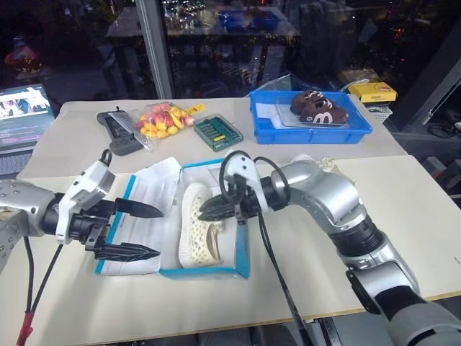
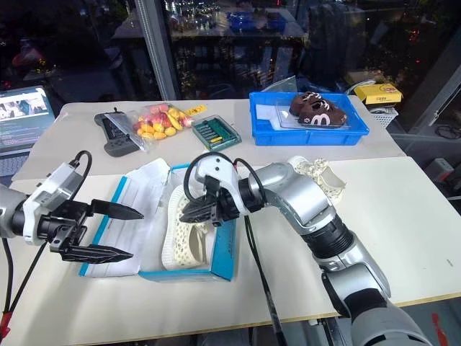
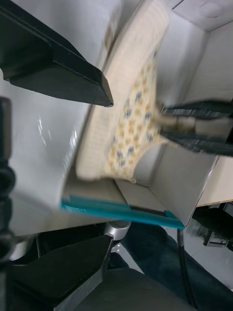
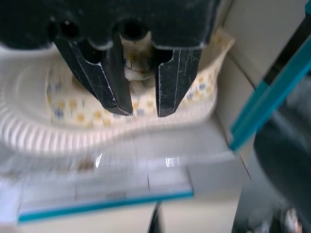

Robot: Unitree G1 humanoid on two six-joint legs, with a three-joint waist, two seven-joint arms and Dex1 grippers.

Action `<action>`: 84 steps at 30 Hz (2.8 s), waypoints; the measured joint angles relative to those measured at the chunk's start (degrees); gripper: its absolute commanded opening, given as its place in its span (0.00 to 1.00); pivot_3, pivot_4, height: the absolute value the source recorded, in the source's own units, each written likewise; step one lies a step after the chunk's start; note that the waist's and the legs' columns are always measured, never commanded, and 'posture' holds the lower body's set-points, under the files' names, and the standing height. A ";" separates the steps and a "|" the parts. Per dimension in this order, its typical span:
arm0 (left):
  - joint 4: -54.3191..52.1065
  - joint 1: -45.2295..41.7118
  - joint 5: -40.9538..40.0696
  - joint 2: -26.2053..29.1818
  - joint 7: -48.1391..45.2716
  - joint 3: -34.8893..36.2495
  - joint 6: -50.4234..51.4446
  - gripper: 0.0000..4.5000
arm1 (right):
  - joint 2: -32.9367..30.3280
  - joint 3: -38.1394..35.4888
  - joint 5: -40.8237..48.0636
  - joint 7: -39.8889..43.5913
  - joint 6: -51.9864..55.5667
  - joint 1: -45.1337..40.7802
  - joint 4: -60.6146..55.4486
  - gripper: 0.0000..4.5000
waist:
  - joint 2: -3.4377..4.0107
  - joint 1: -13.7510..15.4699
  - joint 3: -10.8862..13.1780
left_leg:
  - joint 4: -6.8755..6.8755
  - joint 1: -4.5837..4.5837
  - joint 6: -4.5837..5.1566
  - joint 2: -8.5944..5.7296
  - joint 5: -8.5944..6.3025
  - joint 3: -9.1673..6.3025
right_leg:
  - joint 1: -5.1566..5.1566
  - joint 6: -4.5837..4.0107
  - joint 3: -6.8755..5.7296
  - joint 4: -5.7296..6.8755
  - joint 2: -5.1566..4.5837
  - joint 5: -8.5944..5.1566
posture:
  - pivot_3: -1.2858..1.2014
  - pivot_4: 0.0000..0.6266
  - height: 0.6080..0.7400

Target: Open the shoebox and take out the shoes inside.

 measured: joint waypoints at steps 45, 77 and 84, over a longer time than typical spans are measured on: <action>1.66 -2.87 0.71 -1.72 -0.42 -2.42 -0.08 1.00 | -13.70 12.03 -17.63 12.38 -17.46 0.68 -1.19 0.82 | 0.04 0.02 0.03 | 0.00 -0.04 0.00 0.00 0.00 0.00 | -0.01 0.03 -0.02 -0.05 -0.01 -0.03 | 0.52 0.24 1.00; -0.59 -0.37 1.22 -5.52 2.84 -3.38 -1.25 1.00 | -14.80 20.18 -40.50 24.89 -40.85 -9.46 16.79 0.82 | 0.05 0.17 0.04 | 0.01 0.05 0.00 -0.01 0.00 0.01 | 0.06 0.03 -0.03 -0.05 -0.02 -0.03 | 0.52 0.24 1.00; -0.60 -0.34 1.24 -5.53 2.86 -3.37 -1.34 1.00 | -12.26 19.96 -42.28 24.69 -40.90 -9.19 18.92 0.30 | 0.03 -0.10 0.03 | 0.02 0.16 -0.01 -0.01 0.01 0.01 | 0.13 0.01 -0.02 -0.02 0.00 -0.01 | 0.52 0.24 1.00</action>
